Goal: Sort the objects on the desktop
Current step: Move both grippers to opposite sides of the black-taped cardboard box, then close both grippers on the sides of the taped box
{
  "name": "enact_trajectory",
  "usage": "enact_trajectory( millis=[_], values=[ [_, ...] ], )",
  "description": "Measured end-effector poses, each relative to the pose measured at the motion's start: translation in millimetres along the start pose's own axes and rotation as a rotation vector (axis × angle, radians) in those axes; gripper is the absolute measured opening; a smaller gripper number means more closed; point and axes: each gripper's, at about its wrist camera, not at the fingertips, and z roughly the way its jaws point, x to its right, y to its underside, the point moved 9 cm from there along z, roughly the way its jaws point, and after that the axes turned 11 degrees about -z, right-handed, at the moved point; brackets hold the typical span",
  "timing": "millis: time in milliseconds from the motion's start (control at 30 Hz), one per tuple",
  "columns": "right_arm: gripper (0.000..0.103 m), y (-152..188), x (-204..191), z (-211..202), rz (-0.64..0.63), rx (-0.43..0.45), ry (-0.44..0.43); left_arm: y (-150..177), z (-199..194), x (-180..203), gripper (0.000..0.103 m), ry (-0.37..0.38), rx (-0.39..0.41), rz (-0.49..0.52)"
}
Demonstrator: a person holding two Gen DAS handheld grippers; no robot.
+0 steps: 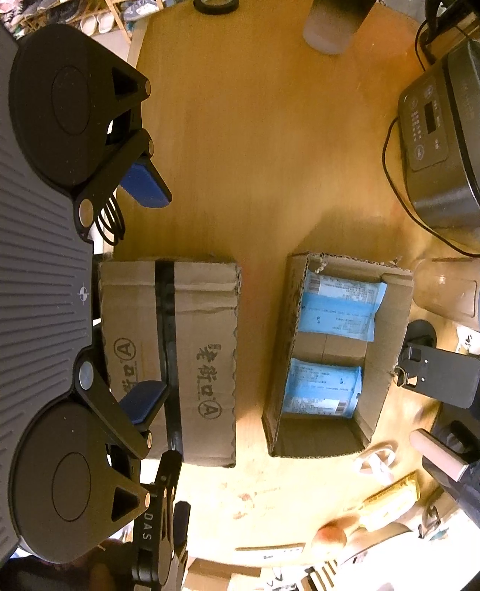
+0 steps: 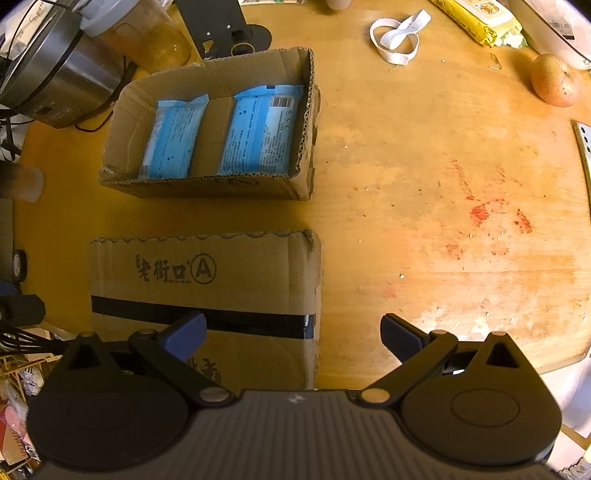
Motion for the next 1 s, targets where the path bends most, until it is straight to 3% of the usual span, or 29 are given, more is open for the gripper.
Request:
enact_trajectory(
  millis=[467, 833, 1000],
  values=[
    [0.103, 5.3, 6.6, 12.9, 0.016, 0.041, -0.078, 7.6, 30.2, -11.8, 0.103, 0.09, 0.003, 0.014],
    [0.103, 7.0, 12.7, 22.4, -0.007, 0.114, -0.189, 10.4, 57.2, -30.4, 0.102, 0.266, 0.05, 0.028],
    [0.103, 7.9, 15.6, 26.5, -0.01, 0.148, -0.258, 9.8, 67.2, -37.3, 0.102, 0.391, 0.055, 0.003]
  ],
)
